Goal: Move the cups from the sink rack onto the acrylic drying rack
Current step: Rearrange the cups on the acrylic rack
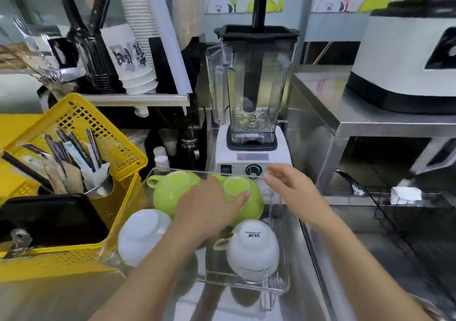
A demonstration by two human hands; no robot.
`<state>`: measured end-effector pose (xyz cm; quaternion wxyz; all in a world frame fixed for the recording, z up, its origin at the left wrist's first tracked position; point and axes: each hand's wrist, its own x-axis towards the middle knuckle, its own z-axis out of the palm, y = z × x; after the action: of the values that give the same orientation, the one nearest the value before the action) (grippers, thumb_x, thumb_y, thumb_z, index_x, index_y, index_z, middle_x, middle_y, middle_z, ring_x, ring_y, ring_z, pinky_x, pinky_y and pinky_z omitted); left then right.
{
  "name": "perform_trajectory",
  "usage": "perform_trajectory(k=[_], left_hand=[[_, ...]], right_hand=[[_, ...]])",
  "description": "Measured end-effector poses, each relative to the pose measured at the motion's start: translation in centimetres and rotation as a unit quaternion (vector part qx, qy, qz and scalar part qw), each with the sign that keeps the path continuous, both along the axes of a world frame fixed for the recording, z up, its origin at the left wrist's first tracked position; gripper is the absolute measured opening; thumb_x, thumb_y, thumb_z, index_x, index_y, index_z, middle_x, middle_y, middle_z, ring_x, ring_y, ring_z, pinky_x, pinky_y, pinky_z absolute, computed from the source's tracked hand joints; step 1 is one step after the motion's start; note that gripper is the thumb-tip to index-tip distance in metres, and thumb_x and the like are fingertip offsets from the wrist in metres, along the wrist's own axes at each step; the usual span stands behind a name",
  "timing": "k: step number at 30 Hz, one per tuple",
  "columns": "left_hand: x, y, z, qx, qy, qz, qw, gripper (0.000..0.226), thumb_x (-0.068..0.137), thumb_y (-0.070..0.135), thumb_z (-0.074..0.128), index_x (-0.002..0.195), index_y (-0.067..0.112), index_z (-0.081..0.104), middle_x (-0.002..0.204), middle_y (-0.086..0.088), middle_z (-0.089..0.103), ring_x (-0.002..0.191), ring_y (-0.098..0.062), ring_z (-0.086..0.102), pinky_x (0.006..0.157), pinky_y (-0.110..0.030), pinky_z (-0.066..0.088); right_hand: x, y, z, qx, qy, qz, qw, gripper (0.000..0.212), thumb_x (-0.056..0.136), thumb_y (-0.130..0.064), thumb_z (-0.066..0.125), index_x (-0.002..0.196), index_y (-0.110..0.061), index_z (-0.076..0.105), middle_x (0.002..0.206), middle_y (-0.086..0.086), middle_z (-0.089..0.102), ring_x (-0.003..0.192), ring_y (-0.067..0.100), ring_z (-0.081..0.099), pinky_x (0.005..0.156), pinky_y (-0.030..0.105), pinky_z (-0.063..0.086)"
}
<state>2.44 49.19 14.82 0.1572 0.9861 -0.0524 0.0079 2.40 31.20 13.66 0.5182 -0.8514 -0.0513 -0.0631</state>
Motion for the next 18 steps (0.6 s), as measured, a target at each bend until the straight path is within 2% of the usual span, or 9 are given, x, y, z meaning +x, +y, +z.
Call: perform_trajectory(k=[3, 5, 7, 9, 11, 12, 15, 16, 18], left_hand=[[0.7, -1.1, 0.0, 0.061, 0.003, -0.007, 0.998, 0.097, 0.074, 0.081, 0.028, 0.128, 0.001, 0.038, 0.123, -0.014, 0.058, 0.112, -0.032, 0.055, 0.076, -0.036, 0.039], [1.1, -1.6, 0.1, 0.088, 0.011, -0.016, 0.996, 0.108, 0.072, 0.084, 0.027, 0.134, -0.004, 0.031, 0.126, -0.016, 0.058, 0.113, -0.033, 0.056, 0.079, -0.036, 0.042], [1.2, -2.0, -0.3, 0.114, 0.019, -0.017, 0.993, 0.112, 0.067, 0.087, 0.028, 0.134, -0.002, 0.031, 0.13, -0.017, 0.054, 0.115, -0.033, 0.054, 0.083, -0.038, 0.043], [1.3, -2.3, -0.7, 0.134, 0.022, -0.002, 0.991, 0.112, 0.061, 0.09, 0.031, 0.13, 0.001, 0.033, 0.129, -0.015, 0.052, 0.114, -0.031, 0.054, 0.084, -0.038, 0.042], [1.5, -2.5, -1.0, 0.135, 0.015, 0.009, 0.991, 0.111, 0.06, 0.09, 0.033, 0.127, 0.002, 0.034, 0.127, -0.015, 0.052, 0.112, -0.031, 0.054, 0.083, -0.038, 0.041], [1.5, -2.6, -1.1, 0.13, 0.009, 0.012, 0.991, 0.108, 0.061, 0.089, 0.033, 0.126, 0.003, 0.034, 0.126, -0.015, 0.052, 0.111, -0.031, 0.055, 0.084, -0.038, 0.041], [1.2, -2.6, -1.4, 0.103, -0.01, 0.021, 0.994, 0.098, 0.065, 0.083, 0.039, 0.122, 0.003, 0.037, 0.125, -0.016, 0.053, 0.11, -0.032, 0.055, 0.084, -0.039, 0.041], [1.2, -2.6, -1.5, 0.097, -0.011, 0.021, 0.995, 0.095, 0.067, 0.081, 0.04, 0.122, 0.003, 0.038, 0.125, -0.016, 0.053, 0.11, -0.032, 0.055, 0.085, -0.039, 0.041], [1.2, -2.5, -1.5, 0.084, -0.01, 0.022, 0.996, 0.09, 0.069, 0.077, 0.043, 0.12, 0.003, 0.04, 0.124, -0.016, 0.053, 0.111, -0.033, 0.054, 0.087, -0.039, 0.04]], right_hand=[[-0.3, 0.5, -0.1, 0.008, 0.007, -0.031, 0.999, 0.008, 0.086, -0.037, 0.056, 0.094, -0.04, 0.057, 0.098, -0.014, 0.062, 0.098, 0.009, 0.058, 0.086, 0.022, 0.043], [-0.7, 0.9, -0.1, 0.024, 0.017, -0.046, 0.998, 0.028, 0.089, -0.04, 0.05, 0.111, -0.025, 0.059, 0.108, -0.009, 0.062, 0.103, 0.011, 0.057, 0.091, 0.024, 0.039], [-1.1, 1.2, 0.0, 0.029, 0.036, -0.047, 0.998, 0.039, 0.092, -0.04, 0.043, 0.123, -0.019, 0.052, 0.116, -0.006, 0.059, 0.11, 0.011, 0.055, 0.095, 0.024, 0.036], [-1.0, 1.5, -0.3, 0.021, 0.053, -0.035, 0.998, 0.04, 0.093, -0.039, 0.041, 0.127, -0.02, 0.049, 0.118, -0.009, 0.055, 0.115, 0.011, 0.052, 0.093, 0.016, 0.034], [-0.8, 1.8, -0.3, -0.024, 0.07, -0.025, 0.997, 0.037, 0.094, -0.038, 0.041, 0.126, -0.021, 0.05, 0.117, -0.012, 0.054, 0.112, 0.009, 0.051, 0.085, 0.005, 0.034], [-0.6, 1.8, -0.3, -0.052, 0.075, -0.013, 0.996, 0.033, 0.094, -0.037, 0.042, 0.122, -0.022, 0.053, 0.116, -0.011, 0.056, 0.11, 0.01, 0.052, 0.085, 0.007, 0.037], [0.1, 1.8, -0.5, -0.123, 0.08, 0.018, 0.989, 0.025, 0.094, -0.029, 0.044, 0.112, -0.018, 0.058, 0.112, 0.003, 0.062, 0.104, 0.02, 0.056, 0.095, 0.038, 0.045], [0.2, 1.8, -0.6, -0.145, 0.08, 0.026, 0.986, 0.026, 0.093, -0.028, 0.046, 0.115, -0.018, 0.057, 0.115, 0.004, 0.062, 0.106, 0.021, 0.056, 0.097, 0.043, 0.044], [0.3, 1.7, -0.8, -0.165, 0.076, 0.037, 0.983, 0.033, 0.091, -0.029, 0.05, 0.122, -0.02, 0.053, 0.122, 0.002, 0.06, 0.112, 0.019, 0.054, 0.1, 0.043, 0.043]])
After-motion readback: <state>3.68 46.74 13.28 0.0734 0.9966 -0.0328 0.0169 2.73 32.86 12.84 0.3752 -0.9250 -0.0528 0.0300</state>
